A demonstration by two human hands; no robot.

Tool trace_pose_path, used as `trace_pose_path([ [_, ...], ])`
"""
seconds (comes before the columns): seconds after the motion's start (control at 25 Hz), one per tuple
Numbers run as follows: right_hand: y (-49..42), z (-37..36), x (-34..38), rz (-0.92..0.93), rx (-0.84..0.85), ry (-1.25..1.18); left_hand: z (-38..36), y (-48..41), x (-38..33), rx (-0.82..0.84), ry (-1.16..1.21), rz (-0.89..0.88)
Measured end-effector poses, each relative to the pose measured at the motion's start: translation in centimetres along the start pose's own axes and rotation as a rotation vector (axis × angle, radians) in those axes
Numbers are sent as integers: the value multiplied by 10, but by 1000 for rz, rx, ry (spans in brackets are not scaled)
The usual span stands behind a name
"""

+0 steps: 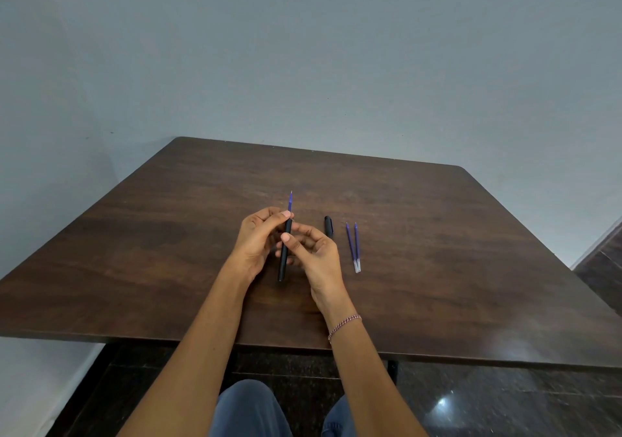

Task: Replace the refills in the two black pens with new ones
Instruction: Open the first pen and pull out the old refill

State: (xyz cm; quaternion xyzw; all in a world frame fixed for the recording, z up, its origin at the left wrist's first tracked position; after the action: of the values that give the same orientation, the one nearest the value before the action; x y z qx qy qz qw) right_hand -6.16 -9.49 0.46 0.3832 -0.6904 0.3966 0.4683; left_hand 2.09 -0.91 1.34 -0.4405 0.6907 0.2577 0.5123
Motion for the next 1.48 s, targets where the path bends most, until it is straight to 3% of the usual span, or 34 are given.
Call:
trace_pose_path([
  [1.2,-2,-6,-10,-38,97,221,29,-4,-7,-374,529,-82],
  [1.48,-1,-10,-9,-14,110,331,44,-14,-14,-485,436,-88],
])
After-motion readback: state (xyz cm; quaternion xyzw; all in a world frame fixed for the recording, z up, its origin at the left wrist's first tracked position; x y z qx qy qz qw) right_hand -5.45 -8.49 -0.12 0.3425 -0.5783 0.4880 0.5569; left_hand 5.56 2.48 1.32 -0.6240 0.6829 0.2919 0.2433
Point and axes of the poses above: each hand's wrist, its own y-axis away from the middle knuckle, its own z-axis out of the back of the hand, x = y × z, the point moved 4 cm from there along -y, towards the middle knuckle
